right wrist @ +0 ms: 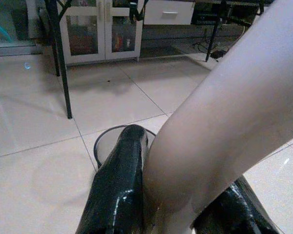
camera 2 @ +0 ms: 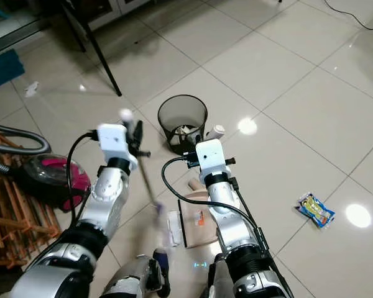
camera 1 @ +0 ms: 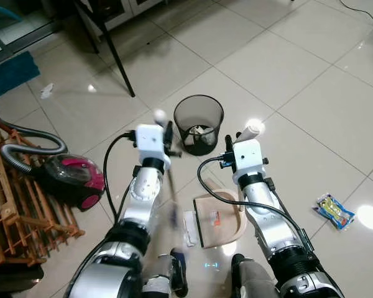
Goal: Sweep floor
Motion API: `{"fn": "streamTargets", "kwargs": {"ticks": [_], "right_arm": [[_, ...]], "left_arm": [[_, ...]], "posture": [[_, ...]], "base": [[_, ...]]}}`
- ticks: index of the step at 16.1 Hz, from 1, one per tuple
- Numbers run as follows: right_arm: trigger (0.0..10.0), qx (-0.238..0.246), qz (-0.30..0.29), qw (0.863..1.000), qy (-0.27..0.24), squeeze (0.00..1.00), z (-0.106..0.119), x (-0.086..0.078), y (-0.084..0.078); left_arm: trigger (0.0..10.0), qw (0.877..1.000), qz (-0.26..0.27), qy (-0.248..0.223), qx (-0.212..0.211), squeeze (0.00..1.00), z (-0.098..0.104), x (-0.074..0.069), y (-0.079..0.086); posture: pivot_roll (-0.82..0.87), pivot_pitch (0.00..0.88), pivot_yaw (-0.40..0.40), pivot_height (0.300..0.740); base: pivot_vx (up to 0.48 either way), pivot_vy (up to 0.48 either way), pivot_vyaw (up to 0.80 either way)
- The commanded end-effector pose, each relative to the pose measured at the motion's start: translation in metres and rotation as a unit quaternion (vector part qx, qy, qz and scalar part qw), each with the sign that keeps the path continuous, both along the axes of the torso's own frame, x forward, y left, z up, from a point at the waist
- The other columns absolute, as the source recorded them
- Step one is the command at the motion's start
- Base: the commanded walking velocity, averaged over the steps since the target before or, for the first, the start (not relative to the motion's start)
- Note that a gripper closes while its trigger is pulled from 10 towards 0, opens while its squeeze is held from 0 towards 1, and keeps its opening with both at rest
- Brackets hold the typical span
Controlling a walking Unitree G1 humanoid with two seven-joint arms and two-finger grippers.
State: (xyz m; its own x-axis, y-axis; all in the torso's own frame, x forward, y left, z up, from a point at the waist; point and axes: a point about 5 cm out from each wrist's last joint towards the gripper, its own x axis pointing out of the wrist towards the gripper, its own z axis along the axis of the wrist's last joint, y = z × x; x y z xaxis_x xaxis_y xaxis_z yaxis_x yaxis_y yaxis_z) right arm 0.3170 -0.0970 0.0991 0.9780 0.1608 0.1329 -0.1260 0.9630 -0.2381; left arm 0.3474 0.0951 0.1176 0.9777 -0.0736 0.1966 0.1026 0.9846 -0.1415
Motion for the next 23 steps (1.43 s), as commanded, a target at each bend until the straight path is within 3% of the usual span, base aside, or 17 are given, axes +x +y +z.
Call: {"fn": "streamTargets", "kwargs": {"ticks": [1, 3, 6, 7, 9, 11, 13, 14, 16, 17, 18, 19, 20, 23], "right_arm": [[10.0, -0.015, 0.006, 0.999, 0.041, 0.00, -0.021, -0.009, 0.004], [10.0, -0.006, -0.004, 0.999, 0.046, 0.00, -0.024, -0.011, 0.001], [10.0, 0.011, -0.030, 0.998, 0.052, 0.00, -0.027, -0.011, -0.011], [10.0, 0.016, -0.036, 0.998, 0.051, 0.00, -0.027, -0.011, -0.015], [10.0, 0.042, -0.070, 0.995, 0.058, 0.00, -0.025, -0.007, -0.032], [10.0, 0.053, -0.084, 0.993, 0.067, 0.00, -0.025, -0.004, -0.044], [10.0, 0.060, -0.089, 0.992, 0.063, 0.00, -0.021, -0.002, -0.050], [10.0, 0.066, -0.096, 0.992, 0.051, 0.00, -0.013, 0.002, -0.057], [10.0, 0.094, -0.096, 0.990, 0.030, 0.00, 0.007, 0.007, -0.066], [10.0, 0.117, -0.077, 0.990, 0.023, 0.00, 0.020, 0.009, -0.066], [10.0, 0.133, -0.053, 0.989, 0.025, 0.00, 0.030, 0.011, -0.064], [10.0, 0.138, -0.044, 0.989, 0.025, 0.00, 0.034, 0.011, -0.064], [10.0, 0.146, -0.031, 0.989, 0.016, 0.00, 0.054, 0.013, -0.066], [10.0, 0.144, -0.027, 0.989, -0.032, 0.00, 0.113, 0.019, -0.074]], "left_arm": [[10.0, 0.998, 0.008, 0.016, -0.054, 0.00, -0.002, 0.000, -0.001], [10.0, 0.996, 0.006, 0.005, -0.091, 0.00, 0.005, 0.002, -0.002], [10.0, 0.993, 0.001, -0.015, -0.114, 0.00, 0.016, 0.005, 0.003], [10.0, 0.993, -0.007, -0.026, -0.114, 0.00, 0.022, 0.005, 0.005], [10.0, 0.992, -0.071, -0.079, -0.060, 0.00, 0.042, 0.002, 0.018], [10.0, 0.987, -0.123, -0.104, -0.009, 0.00, 0.054, -0.010, 0.044], [10.0, 0.983, -0.141, -0.117, 0.008, 0.00, 0.065, -0.018, 0.061], [10.0, 0.983, -0.128, -0.130, 0.017, 0.00, 0.079, -0.021, 0.090], [10.0, 0.985, -0.093, -0.142, 0.040, 0.00, 0.094, -0.025, 0.124], [10.0, 0.987, -0.041, -0.130, 0.080, 0.00, 0.094, -0.027, 0.146], [10.0, 0.989, 0.008, -0.081, 0.121, 0.00, 0.086, -0.026, 0.161], [10.0, 0.989, 0.025, -0.057, 0.134, 0.00, 0.082, -0.025, 0.165], [10.0, 0.987, 0.034, -0.034, 0.153, 0.00, 0.072, -0.026, 0.163], [10.0, 0.990, 0.015, -0.002, 0.139, 0.00, 0.053, -0.026, 0.135]], "posture": [[0.00, 0.246, 0.154, 0.740], [0.00, 0.232, 0.154, 0.740], [0.00, 0.194, 0.154, 0.740], [0.00, 0.186, 0.154, 0.740], [0.01, 0.126, 0.149, 0.740], [0.01, 0.079, 0.147, 0.740], [0.02, 0.062, 0.143, 0.740], [0.02, 0.021, 0.129, 0.740], [0.01, 0.000, 0.115, 0.740], [0.00, 0.000, 0.111, 0.740], [-0.01, 0.000, 0.112, 0.740], [-0.01, 0.000, 0.112, 0.740], [-0.02, 0.000, 0.113, 0.740], [-0.03, 0.000, 0.123, 0.740]], "base": [[0.000, 0.000, 0.00], [0.000, 0.000, 0.00], [0.000, 0.000, 0.00], [0.000, 0.000, 0.00], [0.000, 0.000, 0.00], [0.000, 0.000, 0.00], [0.000, 0.000, 0.00], [0.000, 0.000, 0.00], [0.000, 0.000, 0.00], [0.000, 0.000, 0.00], [0.000, 0.000, 0.00], [0.000, 0.000, 0.00], [0.000, 0.000, 0.00], [0.000, 0.000, 0.00]]}}
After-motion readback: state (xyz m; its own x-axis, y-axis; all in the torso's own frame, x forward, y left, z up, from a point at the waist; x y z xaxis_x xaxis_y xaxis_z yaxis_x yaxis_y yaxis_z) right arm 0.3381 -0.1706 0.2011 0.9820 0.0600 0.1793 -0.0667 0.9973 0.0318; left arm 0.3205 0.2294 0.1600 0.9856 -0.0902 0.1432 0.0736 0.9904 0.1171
